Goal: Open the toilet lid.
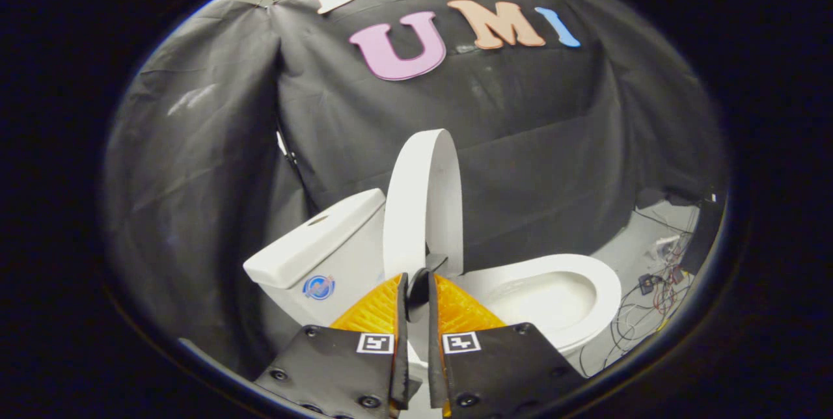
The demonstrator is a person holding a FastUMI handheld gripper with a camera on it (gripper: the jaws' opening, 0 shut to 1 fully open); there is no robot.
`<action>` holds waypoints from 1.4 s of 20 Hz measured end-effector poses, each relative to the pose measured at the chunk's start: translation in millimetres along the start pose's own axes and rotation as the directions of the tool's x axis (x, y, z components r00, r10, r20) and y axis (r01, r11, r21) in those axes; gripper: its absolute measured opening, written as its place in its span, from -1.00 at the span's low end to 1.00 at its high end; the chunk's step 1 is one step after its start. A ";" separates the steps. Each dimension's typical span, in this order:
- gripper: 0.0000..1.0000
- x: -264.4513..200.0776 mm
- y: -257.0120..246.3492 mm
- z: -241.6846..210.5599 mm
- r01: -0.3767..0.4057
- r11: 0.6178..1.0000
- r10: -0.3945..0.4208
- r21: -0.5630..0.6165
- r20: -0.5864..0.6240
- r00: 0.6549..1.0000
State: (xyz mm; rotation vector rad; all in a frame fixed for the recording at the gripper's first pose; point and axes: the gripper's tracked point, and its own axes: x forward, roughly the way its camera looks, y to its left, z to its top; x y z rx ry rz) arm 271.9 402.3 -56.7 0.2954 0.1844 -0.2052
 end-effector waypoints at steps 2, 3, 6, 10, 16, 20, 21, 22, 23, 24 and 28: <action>-0.74 3.6 12.5 -1.1 -0.019 1.000 0.019 -0.011 0.000 1.000; -0.74 6.1 18.8 -2.8 -0.031 0.999 0.031 -0.009 0.000 1.000; -0.74 13.9 38.2 -5.3 -0.065 0.997 0.065 -0.029 -0.003 0.998; -0.74 21.0 58.9 -11.1 -0.100 0.994 0.100 -0.049 -0.005 0.995; -0.73 30.4 85.0 -22.5 -0.139 0.987 0.138 -0.075 -0.023 0.990; -0.74 33.4 91.4 -23.5 -0.145 0.985 0.145 -0.095 -0.014 0.989; -0.73 33.9 92.8 -24.0 -0.148 0.985 0.148 -0.091 -0.011 0.989; -0.74 33.9 94.4 -24.4 -0.151 0.984 0.151 -0.091 -0.005 0.989; -0.74 34.8 95.9 -25.3 -0.151 0.984 0.152 -0.092 -0.002 0.988; -0.73 34.3 96.6 -25.7 -0.151 0.984 0.152 -0.092 0.003 0.988; -0.73 35.9 96.6 -24.8 -0.152 0.986 0.153 -0.072 0.013 0.988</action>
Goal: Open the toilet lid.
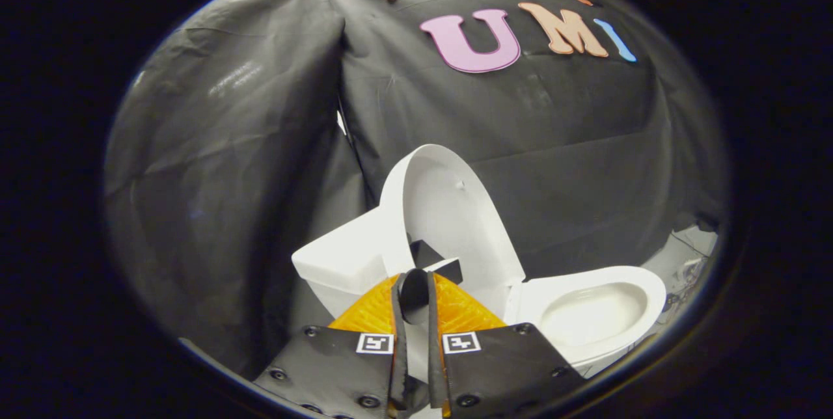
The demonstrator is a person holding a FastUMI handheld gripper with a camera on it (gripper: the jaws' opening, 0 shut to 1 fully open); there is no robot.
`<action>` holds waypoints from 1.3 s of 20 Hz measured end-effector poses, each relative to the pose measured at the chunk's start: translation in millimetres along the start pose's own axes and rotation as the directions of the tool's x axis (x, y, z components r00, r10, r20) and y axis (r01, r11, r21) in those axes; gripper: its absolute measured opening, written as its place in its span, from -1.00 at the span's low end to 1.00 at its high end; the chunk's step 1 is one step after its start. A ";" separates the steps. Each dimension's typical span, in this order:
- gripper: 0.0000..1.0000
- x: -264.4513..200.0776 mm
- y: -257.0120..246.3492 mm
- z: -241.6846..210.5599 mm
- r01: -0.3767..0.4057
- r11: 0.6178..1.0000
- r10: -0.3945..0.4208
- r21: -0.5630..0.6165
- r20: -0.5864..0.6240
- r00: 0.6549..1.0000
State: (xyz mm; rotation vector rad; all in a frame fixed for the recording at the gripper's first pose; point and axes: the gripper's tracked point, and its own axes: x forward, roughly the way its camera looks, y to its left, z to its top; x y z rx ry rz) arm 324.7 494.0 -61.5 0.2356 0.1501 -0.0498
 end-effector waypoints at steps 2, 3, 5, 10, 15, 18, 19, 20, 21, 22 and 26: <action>-0.74 -0.8 0.6 -1.4 0.001 1.000 -0.001 -0.013 0.001 1.000; -0.74 -0.9 0.6 -1.0 0.005 1.000 -0.005 -0.031 -0.001 1.000; -0.73 -0.9 -2.3 2.2 0.018 0.998 -0.019 -0.064 -0.008 1.000; -0.39 -1.9 9.6 10.2 -0.073 0.996 0.073 -0.051 0.009 0.997; -0.03 -12.9 -8.1 55.8 -0.050 0.997 0.056 -0.051 0.120 0.991; 0.16 -23.8 -24.6 76.5 -0.054 0.996 0.064 -0.066 0.152 0.986; 0.23 -29.0 -31.3 86.5 -0.059 0.996 0.070 -0.069 0.174 0.982; 0.30 -34.6 -41.4 99.2 -0.052 0.996 0.067 -0.077 0.201 0.977; 0.36 -41.4 -55.1 111.9 -0.039 0.996 0.058 -0.086 0.229 0.972; 0.43 -49.3 -66.9 124.7 -0.038 0.995 0.061 -0.093 0.255 0.965; 0.49 -73.5 -126.6 163.2 0.033 0.991 0.012 -0.129 0.333 0.943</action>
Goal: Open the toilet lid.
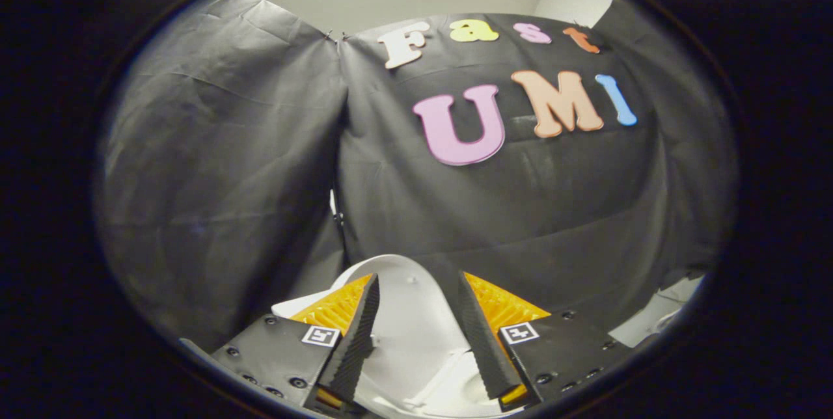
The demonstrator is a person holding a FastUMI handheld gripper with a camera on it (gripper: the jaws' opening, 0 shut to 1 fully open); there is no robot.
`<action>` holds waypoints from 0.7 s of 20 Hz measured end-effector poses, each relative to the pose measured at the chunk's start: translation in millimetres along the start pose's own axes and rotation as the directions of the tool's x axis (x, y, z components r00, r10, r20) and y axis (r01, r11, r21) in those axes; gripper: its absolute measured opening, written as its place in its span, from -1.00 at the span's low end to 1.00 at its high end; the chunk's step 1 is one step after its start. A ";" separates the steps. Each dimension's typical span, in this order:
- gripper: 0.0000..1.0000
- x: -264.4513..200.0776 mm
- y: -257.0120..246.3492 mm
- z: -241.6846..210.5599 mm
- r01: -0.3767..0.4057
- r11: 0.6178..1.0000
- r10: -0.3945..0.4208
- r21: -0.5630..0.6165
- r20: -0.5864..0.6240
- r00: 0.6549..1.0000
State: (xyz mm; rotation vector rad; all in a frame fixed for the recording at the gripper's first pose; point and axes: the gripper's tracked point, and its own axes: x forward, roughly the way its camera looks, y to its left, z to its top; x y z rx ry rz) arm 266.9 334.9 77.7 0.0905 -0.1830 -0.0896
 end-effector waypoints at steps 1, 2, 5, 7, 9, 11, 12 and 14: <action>0.49 -3.9 -19.6 8.9 0.025 0.999 -0.025 -0.022 0.011 1.000; 0.49 -8.0 -39.1 15.8 0.051 0.998 -0.050 -0.046 0.018 0.999; 0.49 -21.9 -100.3 35.6 0.129 0.986 -0.125 -0.101 0.047 0.991; 0.49 -32.7 -132.3 42.8 0.134 0.983 -0.128 -0.128 0.051 0.990; 0.49 -48.2 -173.7 50.5 0.174 0.971 -0.167 -0.161 0.053 0.985; 0.49 -64.2 -208.3 53.2 0.192 0.966 -0.187 -0.174 0.041 0.981; 0.49 -71.9 -219.5 50.9 0.168 0.973 -0.167 -0.160 0.020 0.986; 0.49 -83.6 -212.9 43.3 0.012 0.995 -0.015 -0.104 -0.030 0.999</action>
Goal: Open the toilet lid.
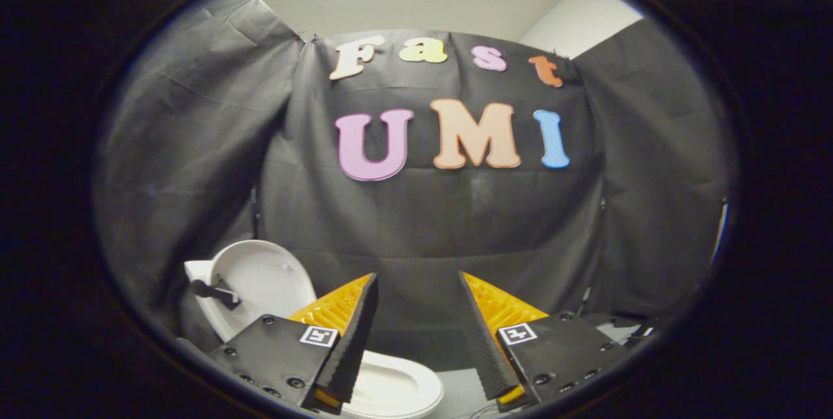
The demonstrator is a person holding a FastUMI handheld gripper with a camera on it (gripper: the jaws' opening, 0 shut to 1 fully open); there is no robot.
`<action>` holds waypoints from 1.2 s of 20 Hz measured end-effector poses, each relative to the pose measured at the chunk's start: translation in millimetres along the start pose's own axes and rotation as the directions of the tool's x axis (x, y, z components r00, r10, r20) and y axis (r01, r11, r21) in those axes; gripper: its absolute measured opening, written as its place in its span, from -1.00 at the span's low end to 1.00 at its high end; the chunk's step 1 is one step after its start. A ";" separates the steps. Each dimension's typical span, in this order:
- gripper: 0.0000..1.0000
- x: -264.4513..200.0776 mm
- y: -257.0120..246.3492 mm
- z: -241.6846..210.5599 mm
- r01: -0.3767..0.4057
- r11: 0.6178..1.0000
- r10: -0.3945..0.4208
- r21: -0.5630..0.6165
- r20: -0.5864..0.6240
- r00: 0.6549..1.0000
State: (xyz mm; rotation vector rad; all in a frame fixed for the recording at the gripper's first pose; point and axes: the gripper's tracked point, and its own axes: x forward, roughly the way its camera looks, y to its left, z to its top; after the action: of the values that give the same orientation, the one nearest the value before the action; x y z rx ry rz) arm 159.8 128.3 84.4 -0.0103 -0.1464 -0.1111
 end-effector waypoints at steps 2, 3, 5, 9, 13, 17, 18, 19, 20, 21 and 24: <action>0.49 -13.4 -18.5 -10.7 -0.038 0.999 0.039 0.029 -0.034 0.999; 0.49 -19.8 -36.3 -18.3 -0.024 0.999 0.026 0.034 -0.057 0.998; 0.49 -28.6 -59.6 -30.7 -0.013 0.999 0.018 0.045 -0.097 0.995; 0.49 -46.2 -81.6 -56.9 -0.063 0.997 0.069 0.040 -0.177 0.982; 0.49 -68.9 -108.4 -81.2 -0.078 0.996 0.067 -0.033 -0.266 0.962; 0.50 -75.8 -131.6 -87.0 -0.056 0.998 0.053 -0.003 -0.244 0.968; 0.50 -75.0 -133.9 -86.3 -0.058 0.998 0.057 0.003 -0.231 0.971; 0.50 -75.6 -136.8 -90.9 -0.060 0.998 0.059 0.003 -0.234 0.970; 0.50 -77.3 -137.4 -95.7 -0.074 0.997 0.070 -0.006 -0.243 0.967; 0.50 -80.8 -140.4 -97.1 -0.081 0.997 0.074 -0.016 -0.252 0.965; 0.50 -81.8 -146.1 -91.6 -0.082 0.997 0.081 0.005 -0.243 0.967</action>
State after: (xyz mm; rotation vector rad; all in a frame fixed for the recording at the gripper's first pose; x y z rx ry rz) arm 76.4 -9.6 -17.9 -0.0077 0.0994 -0.0295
